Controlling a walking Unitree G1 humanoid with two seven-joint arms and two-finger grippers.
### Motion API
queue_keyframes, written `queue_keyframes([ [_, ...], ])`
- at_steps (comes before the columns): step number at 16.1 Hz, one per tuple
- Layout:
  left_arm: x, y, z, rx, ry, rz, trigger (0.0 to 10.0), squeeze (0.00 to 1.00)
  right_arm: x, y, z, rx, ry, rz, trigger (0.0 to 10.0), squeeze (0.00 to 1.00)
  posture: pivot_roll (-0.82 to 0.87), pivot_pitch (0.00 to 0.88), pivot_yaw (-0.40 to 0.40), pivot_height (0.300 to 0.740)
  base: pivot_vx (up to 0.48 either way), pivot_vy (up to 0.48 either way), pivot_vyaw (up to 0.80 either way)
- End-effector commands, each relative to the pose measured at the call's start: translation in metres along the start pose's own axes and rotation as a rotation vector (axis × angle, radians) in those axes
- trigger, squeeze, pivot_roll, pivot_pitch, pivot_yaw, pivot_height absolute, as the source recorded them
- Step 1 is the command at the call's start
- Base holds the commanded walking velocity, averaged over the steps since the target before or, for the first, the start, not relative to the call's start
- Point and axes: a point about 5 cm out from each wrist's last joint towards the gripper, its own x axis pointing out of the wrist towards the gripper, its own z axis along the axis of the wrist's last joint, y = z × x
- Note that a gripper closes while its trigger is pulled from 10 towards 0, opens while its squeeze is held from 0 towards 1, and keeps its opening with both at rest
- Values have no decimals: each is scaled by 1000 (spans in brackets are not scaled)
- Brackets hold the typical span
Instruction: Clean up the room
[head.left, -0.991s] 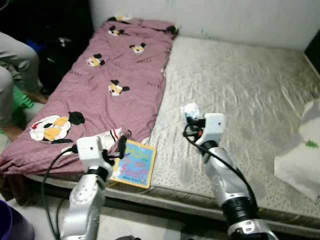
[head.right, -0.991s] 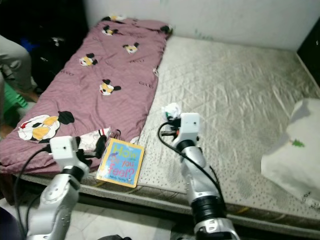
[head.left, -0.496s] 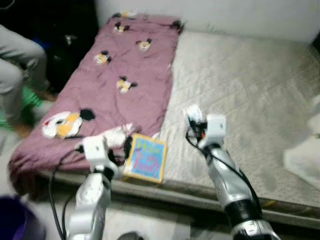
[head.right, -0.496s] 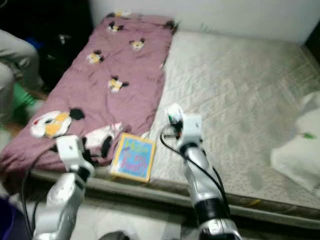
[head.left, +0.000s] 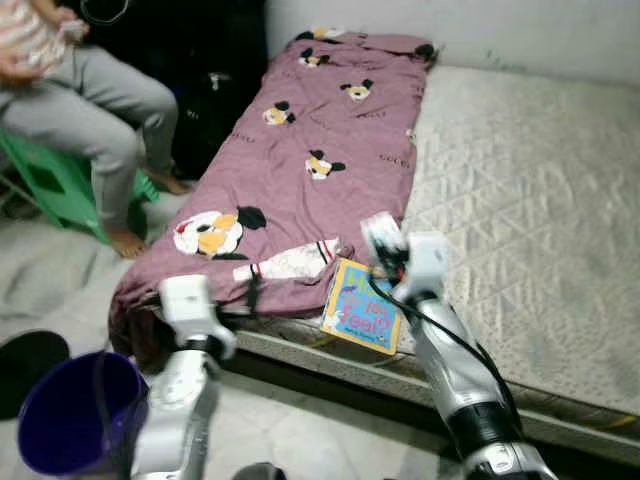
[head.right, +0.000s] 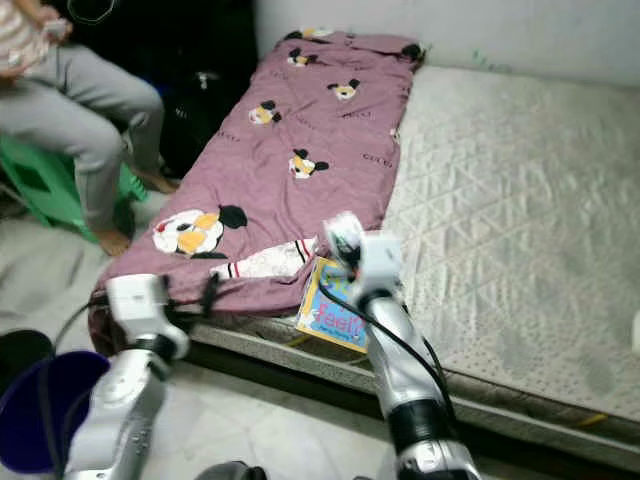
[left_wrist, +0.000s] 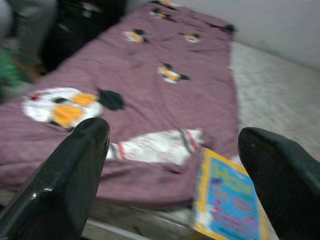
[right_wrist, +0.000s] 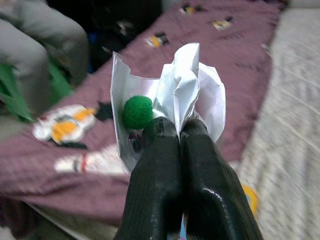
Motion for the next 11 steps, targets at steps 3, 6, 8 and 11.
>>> queue_keyframes([
  [3, -2, 2, 4, 0, -15, -7, 10000, 0, 3, 3, 5, -2, -15, 10, 10000, 0, 75, 122, -5, 740, 0, 0, 0],
  [6, -2, 2, 4, -3, -17, -12, 10000, 0, 3, 3, 5, -4, -15, 9, 10000, 0, 74, 123, -6, 740, 0, 0, 0],
  [8, -2, 2, 4, -4, -15, -15, 10000, 0, 3, 3, 5, -5, -16, 9, 10000, 0, 74, 123, -6, 740, 0, 0, 0],
  [11, -2, 1, 4, -6, -15, -22, 10000, 0, 3, 3, 5, -1, -16, 6, 10000, 0, 74, 124, -4, 740, 167, 0, 0],
])
